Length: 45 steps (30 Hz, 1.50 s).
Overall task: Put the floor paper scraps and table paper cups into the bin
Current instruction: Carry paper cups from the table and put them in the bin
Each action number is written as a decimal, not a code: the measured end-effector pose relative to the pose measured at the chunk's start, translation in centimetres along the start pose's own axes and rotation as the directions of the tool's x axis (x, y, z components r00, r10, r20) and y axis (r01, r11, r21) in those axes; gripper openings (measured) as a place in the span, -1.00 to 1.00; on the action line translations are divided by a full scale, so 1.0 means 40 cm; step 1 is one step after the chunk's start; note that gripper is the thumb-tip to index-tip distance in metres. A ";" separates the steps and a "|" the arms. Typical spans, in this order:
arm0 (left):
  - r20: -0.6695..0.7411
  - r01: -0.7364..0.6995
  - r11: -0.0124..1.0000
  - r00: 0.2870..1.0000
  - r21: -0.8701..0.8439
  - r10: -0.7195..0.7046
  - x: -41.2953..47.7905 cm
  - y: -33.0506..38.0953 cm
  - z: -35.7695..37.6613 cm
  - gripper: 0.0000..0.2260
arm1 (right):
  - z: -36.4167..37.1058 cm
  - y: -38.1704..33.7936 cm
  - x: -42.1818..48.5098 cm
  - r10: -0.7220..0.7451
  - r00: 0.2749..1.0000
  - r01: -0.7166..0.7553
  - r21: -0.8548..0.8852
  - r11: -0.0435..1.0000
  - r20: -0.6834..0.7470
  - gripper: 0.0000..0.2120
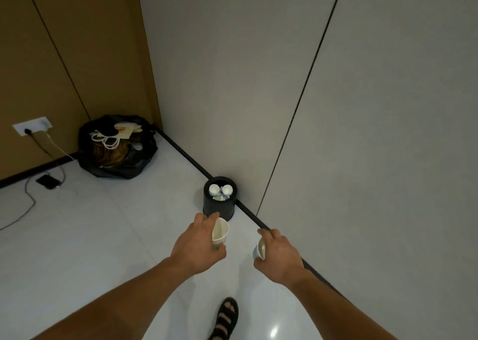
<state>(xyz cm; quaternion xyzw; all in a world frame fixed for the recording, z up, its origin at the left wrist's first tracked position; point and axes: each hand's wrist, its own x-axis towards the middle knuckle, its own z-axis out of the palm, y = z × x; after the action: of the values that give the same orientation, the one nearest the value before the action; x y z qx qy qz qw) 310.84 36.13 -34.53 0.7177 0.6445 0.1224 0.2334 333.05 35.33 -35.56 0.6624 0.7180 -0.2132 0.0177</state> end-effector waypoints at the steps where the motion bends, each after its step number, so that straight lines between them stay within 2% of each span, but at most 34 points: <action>1: -0.003 0.011 1.000 1.000 0.014 -0.011 0.055 -0.019 -0.015 -0.26 | -0.005 -0.011 0.067 -0.019 1.000 0.019 0.010 1.000 0.002 -0.27; 6: -0.003 0.087 0.994 0.996 0.062 -0.087 0.299 -0.101 -0.107 -0.26 | -0.066 -0.080 0.357 -0.076 0.996 0.075 0.044 0.996 0.041 -0.27; 9: -0.020 0.108 0.994 0.994 0.023 -0.108 0.451 -0.121 -0.149 -0.27 | -0.125 -0.101 0.504 -0.093 0.995 0.092 0.041 0.995 0.023 -0.26; 15: 0.040 0.058 0.998 0.998 -0.014 -0.058 0.737 -0.173 -0.160 -0.26 | -0.163 -0.138 0.756 -0.074 0.997 0.075 -0.001 0.997 0.024 -0.26; 23: 0.209 -0.036 0.999 0.977 -0.024 0.040 1.146 -0.389 -0.104 -0.24 | -0.076 -0.168 1.119 0.125 0.991 -0.131 0.129 0.983 0.052 -0.30; 27: 0.297 -0.038 0.999 0.954 -0.016 0.041 1.323 -0.496 0.015 -0.25 | 0.032 -0.133 1.311 0.176 0.984 -0.180 0.171 0.969 0.040 -0.29; 32: 0.303 -0.095 0.995 0.949 0.025 0.083 1.521 -0.633 0.269 -0.28 | 0.255 -0.022 1.554 0.210 0.976 -0.215 0.170 0.962 0.049 -0.29; 39: 0.350 -0.116 0.992 0.932 0.044 0.093 1.687 -0.809 0.697 -0.22 | 0.632 0.151 1.797 0.153 0.987 -0.159 0.118 0.980 0.057 -0.29; 45: 0.305 -0.248 0.957 0.932 0.148 0.195 1.711 -0.882 0.918 -0.22 | 0.811 0.243 1.893 0.066 0.997 -0.066 0.024 0.998 -0.032 -0.20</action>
<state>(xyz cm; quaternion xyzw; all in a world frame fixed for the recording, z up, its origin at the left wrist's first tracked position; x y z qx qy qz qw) 307.26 99.00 -92.08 0.8146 0.5270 -0.0176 0.2416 324.81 96.40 -91.11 0.6893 0.6934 -0.2098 0.0052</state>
